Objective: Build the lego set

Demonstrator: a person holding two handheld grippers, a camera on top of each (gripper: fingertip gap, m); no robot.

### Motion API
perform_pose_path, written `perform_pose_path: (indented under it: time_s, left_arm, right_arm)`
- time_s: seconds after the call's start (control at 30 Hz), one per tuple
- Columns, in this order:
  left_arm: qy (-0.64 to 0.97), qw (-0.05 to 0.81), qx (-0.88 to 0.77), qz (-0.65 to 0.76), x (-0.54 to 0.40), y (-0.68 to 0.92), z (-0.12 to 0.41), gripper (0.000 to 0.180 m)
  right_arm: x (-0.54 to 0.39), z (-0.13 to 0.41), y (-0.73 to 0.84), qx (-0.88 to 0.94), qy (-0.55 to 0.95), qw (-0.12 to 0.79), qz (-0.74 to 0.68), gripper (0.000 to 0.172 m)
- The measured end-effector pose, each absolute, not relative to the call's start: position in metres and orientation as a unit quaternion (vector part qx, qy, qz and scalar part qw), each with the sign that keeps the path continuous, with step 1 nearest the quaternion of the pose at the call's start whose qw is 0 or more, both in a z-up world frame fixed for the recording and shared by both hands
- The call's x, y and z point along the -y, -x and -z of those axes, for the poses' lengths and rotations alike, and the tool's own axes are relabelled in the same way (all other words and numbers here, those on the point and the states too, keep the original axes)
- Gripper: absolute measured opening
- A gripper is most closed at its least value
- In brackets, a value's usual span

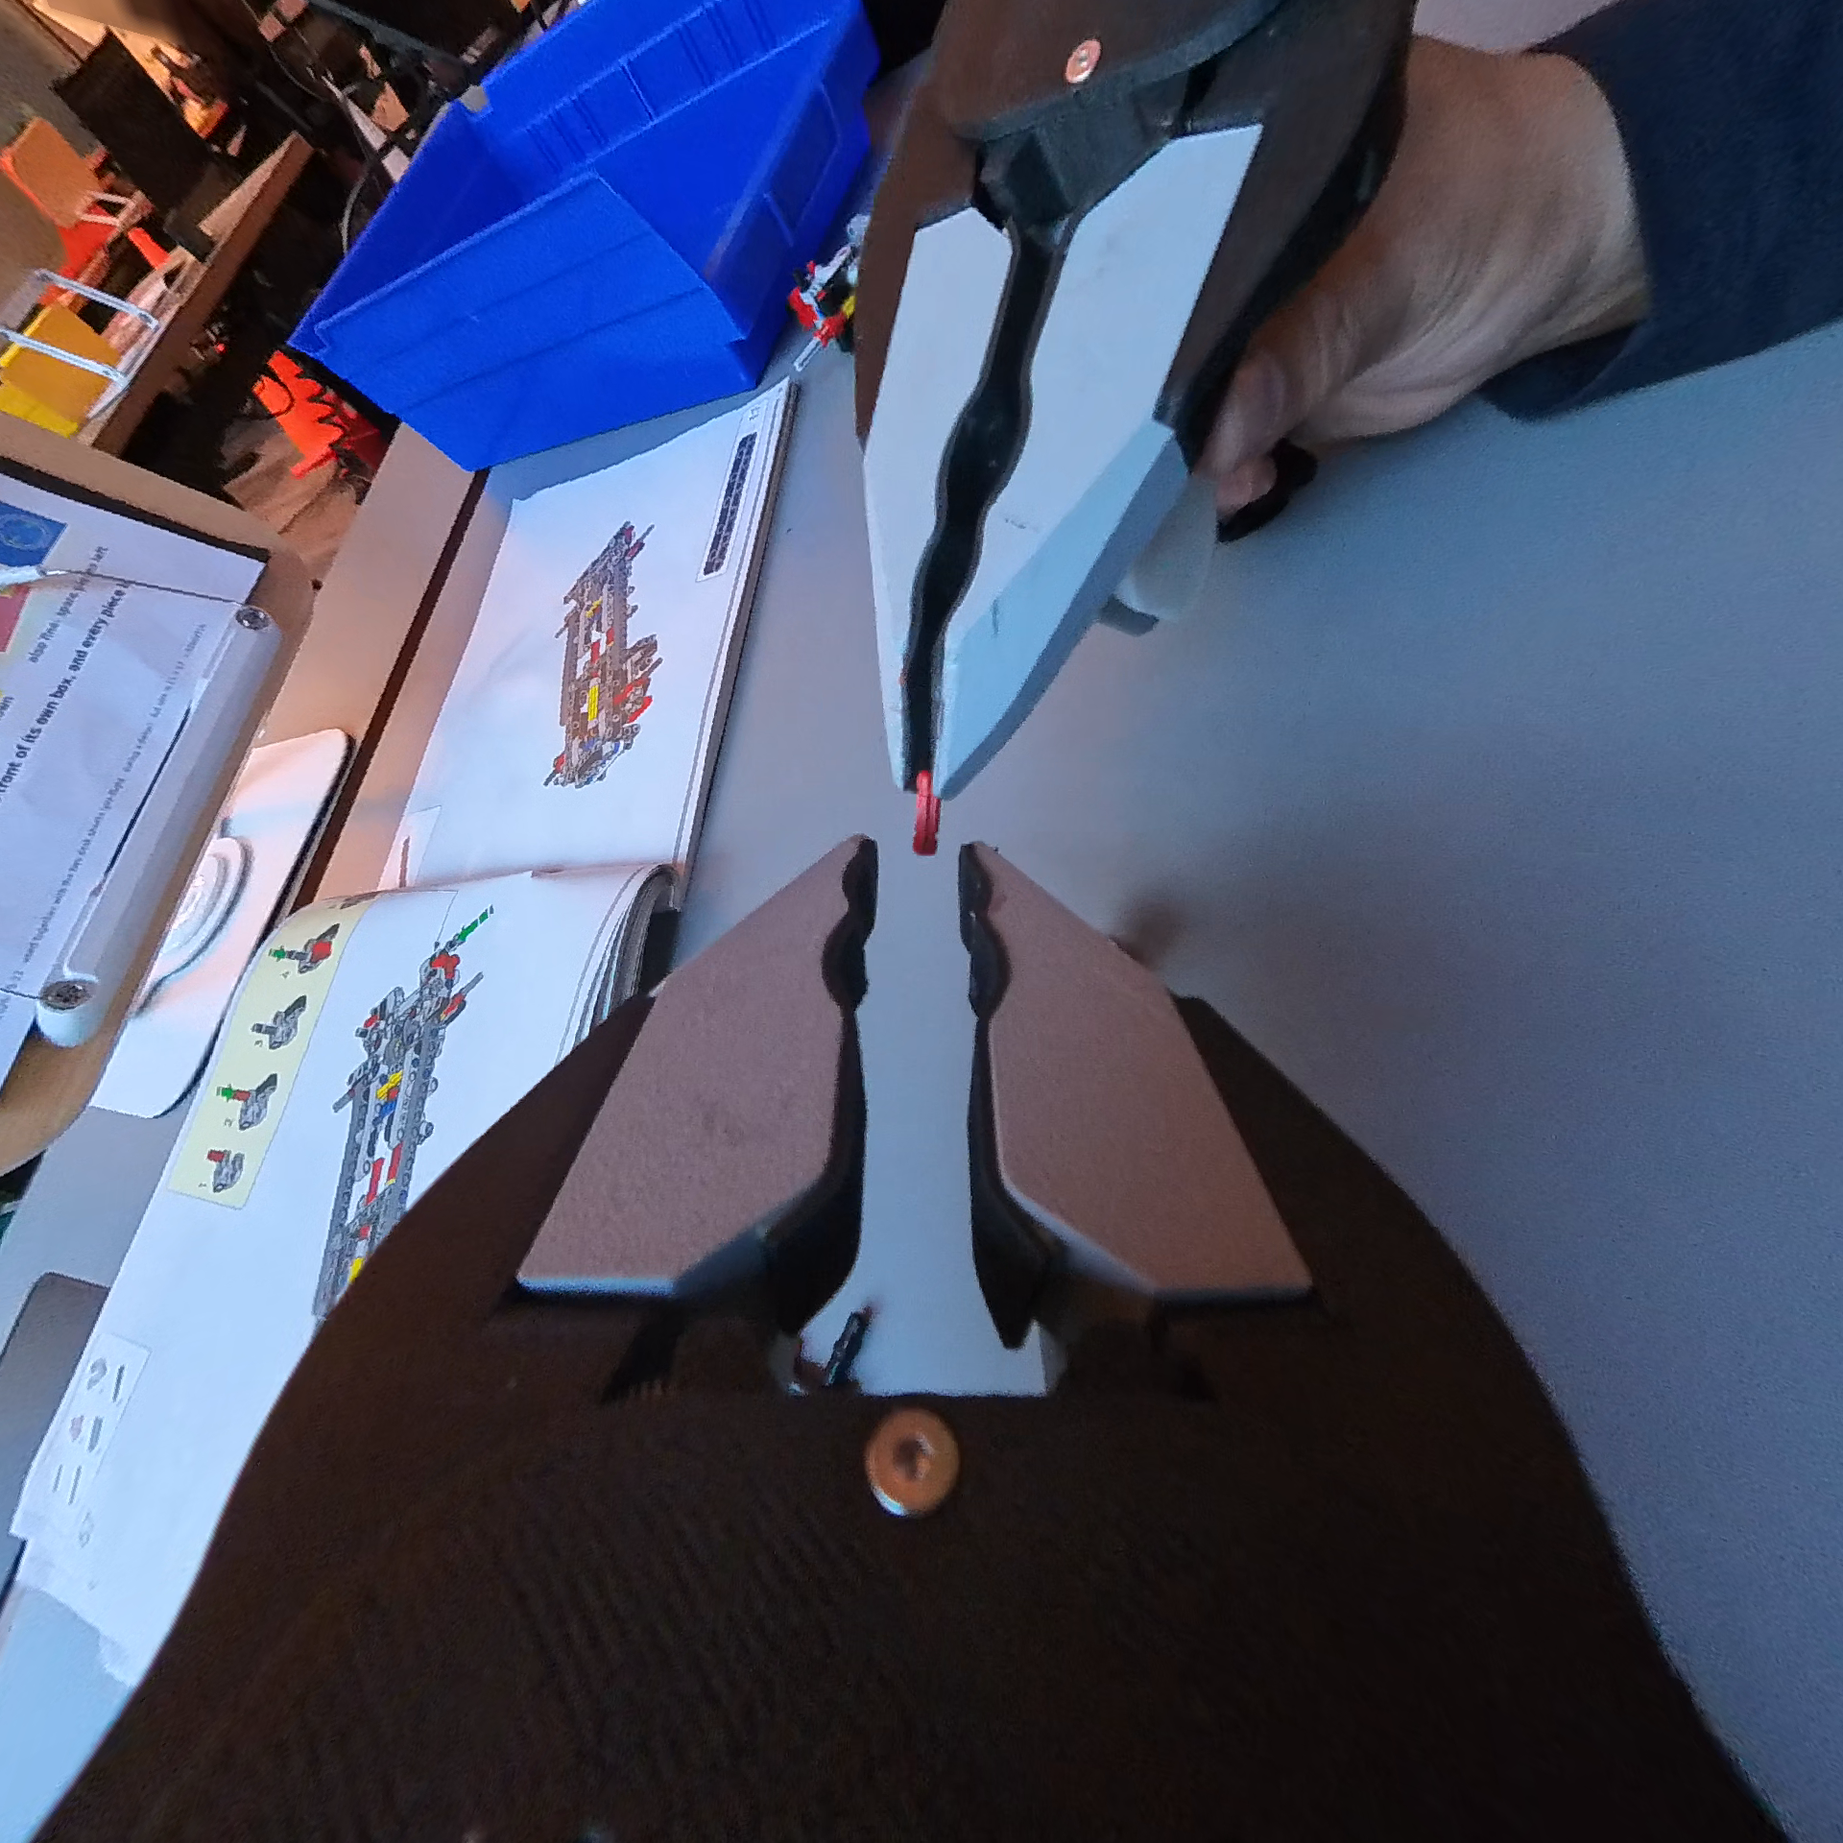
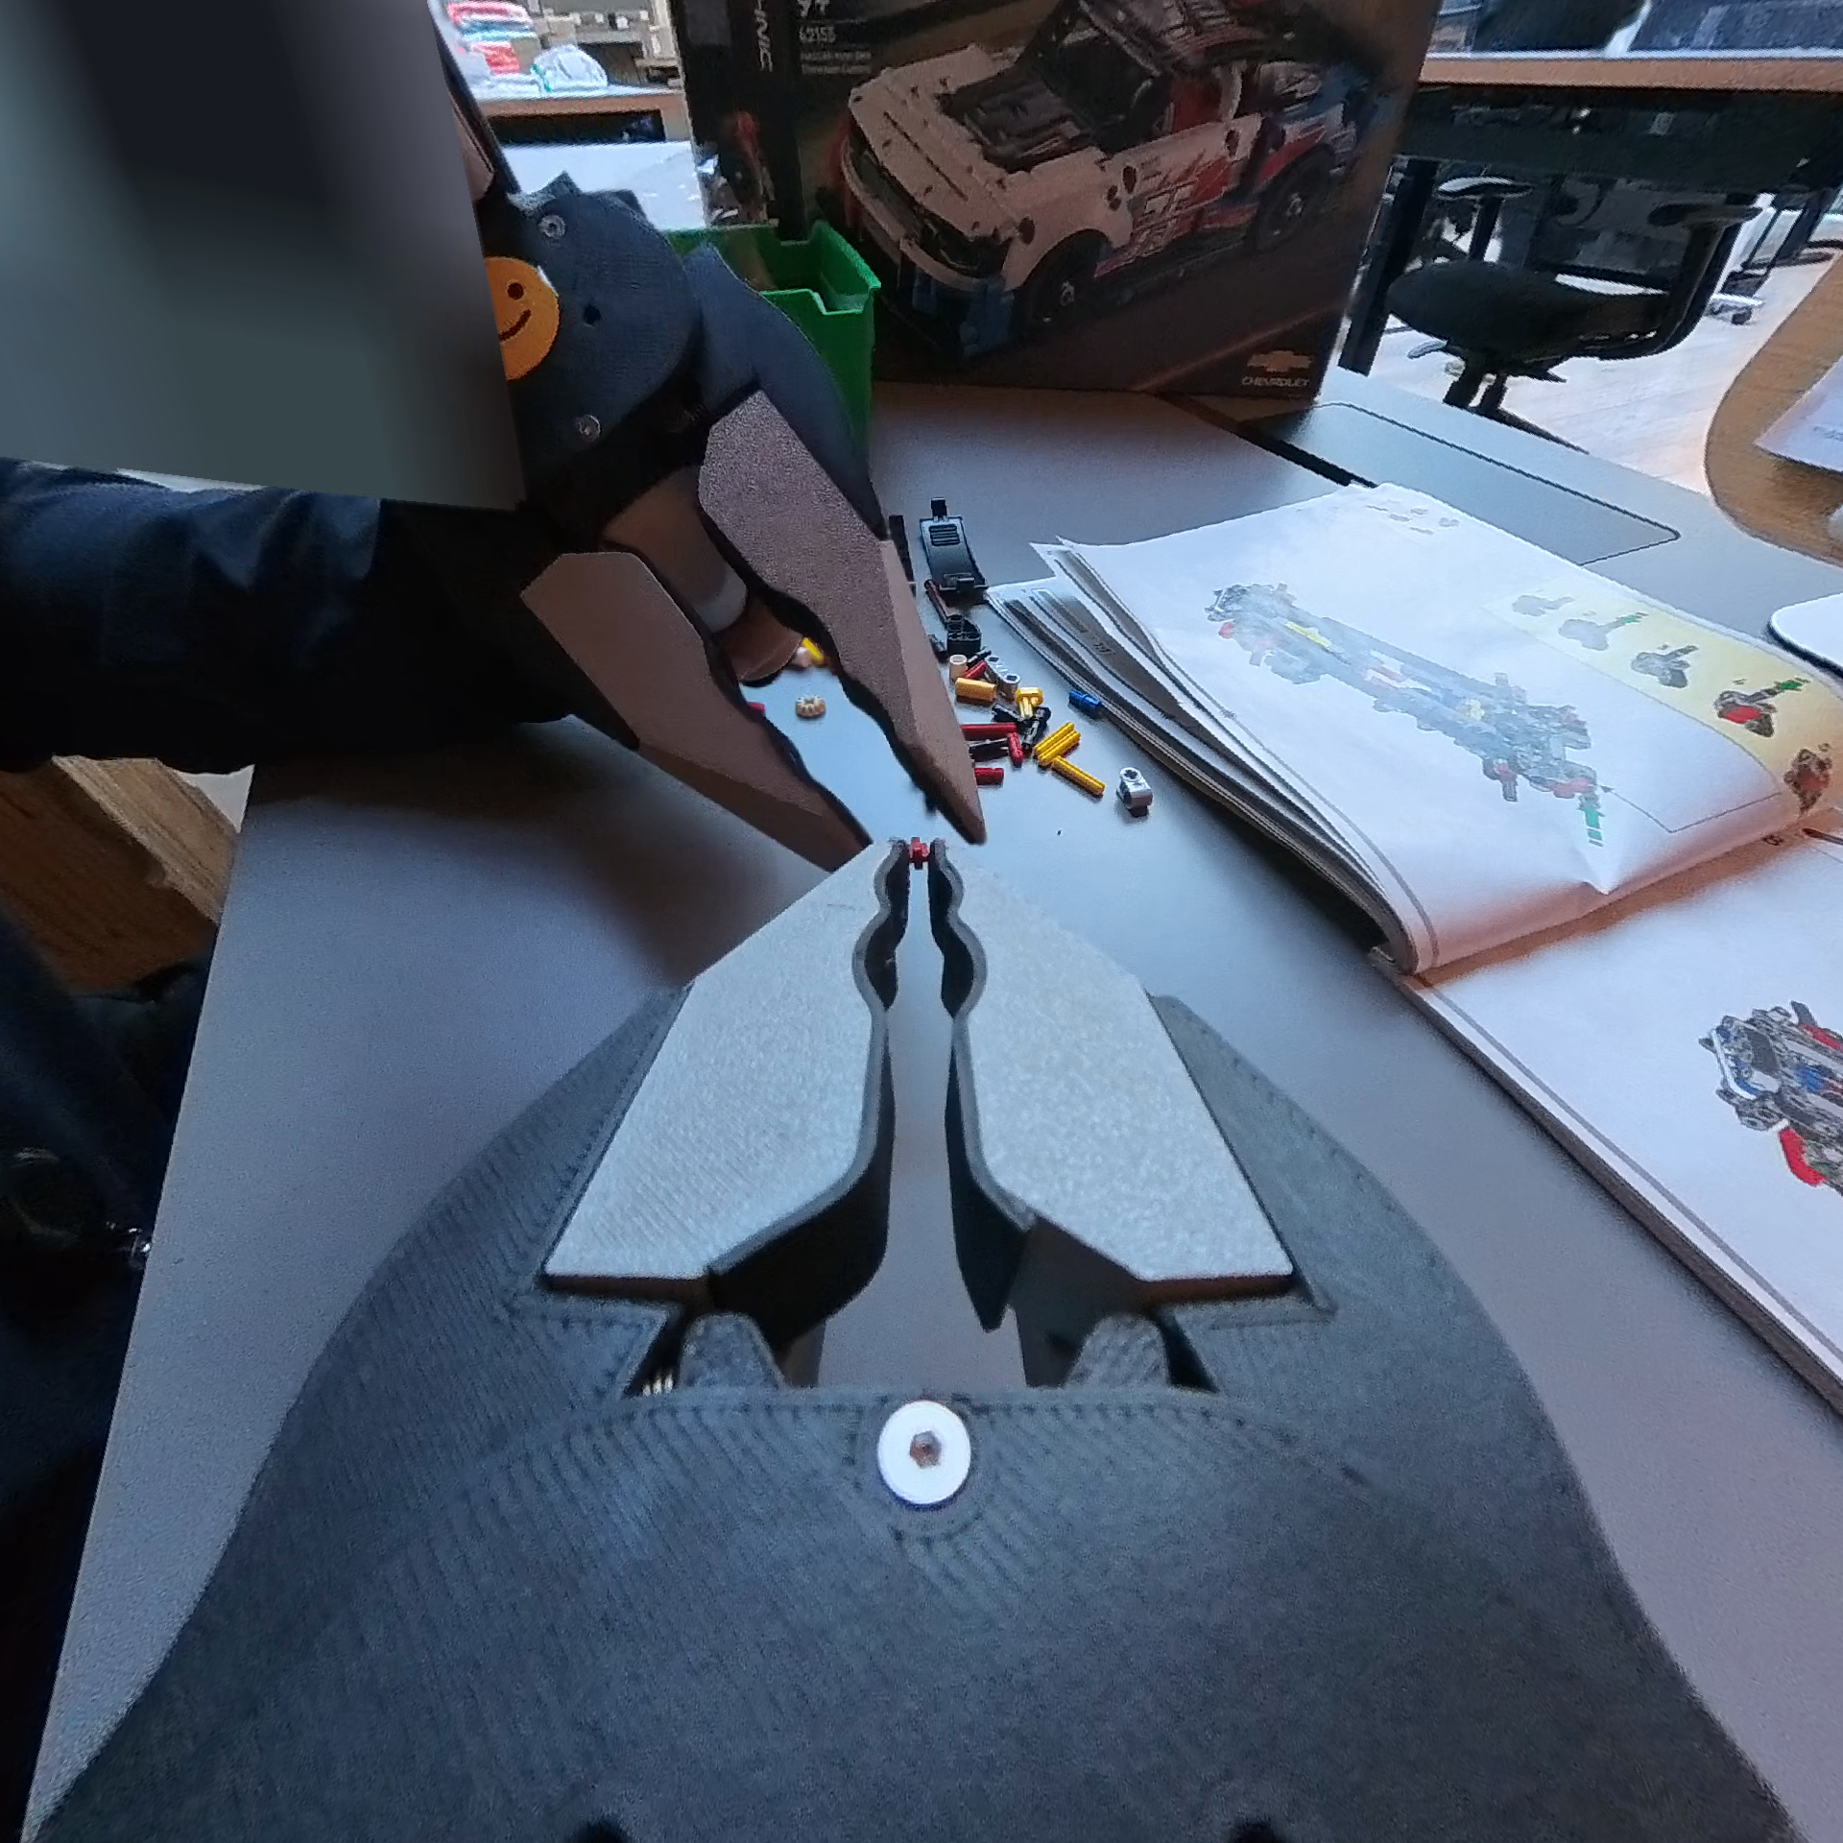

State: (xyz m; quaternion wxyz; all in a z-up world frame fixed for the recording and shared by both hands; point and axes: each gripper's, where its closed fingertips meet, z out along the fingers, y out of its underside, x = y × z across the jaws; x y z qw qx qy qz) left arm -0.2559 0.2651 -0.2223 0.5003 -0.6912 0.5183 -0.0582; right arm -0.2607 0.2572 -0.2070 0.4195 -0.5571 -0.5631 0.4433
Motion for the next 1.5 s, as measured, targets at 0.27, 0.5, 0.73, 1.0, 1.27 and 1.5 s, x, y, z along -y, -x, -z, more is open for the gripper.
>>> perform_pose_path:
  time_s: [0.27,0.5,0.73,1.0,1.27,1.5]
  left_arm:
    - [0.689,0.5,-0.522,0.05,-0.265,0.255,0.224,0.006]
    - [0.689,0.496,-0.527,0.046,-0.264,0.254,0.226,0.002]
    - [0.69,0.495,-0.527,0.041,-0.265,0.253,0.228,0.002]
    - [0.688,0.496,-0.528,0.035,-0.264,0.251,0.228,0.002]
    - [0.691,0.495,-0.526,0.036,-0.266,0.251,0.229,0.003]
    - [0.685,0.514,-0.516,-0.018,-0.276,0.267,0.221,0.0]
  right_arm:
    - [-0.255,0.208,0.262,0.568,0.554,0.416,-0.443,0.0]
    - [-0.255,0.209,0.262,0.567,0.555,0.416,-0.444,0.0]
    - [-0.254,0.208,0.262,0.565,0.555,0.412,-0.45,0.0]
    - [-0.253,0.206,0.263,0.56,0.555,0.406,-0.463,0.0]
    - [-0.254,0.207,0.264,0.554,0.56,0.4,-0.468,0.0]
    - [-0.263,0.203,0.261,0.531,0.571,0.406,-0.476,0.0]
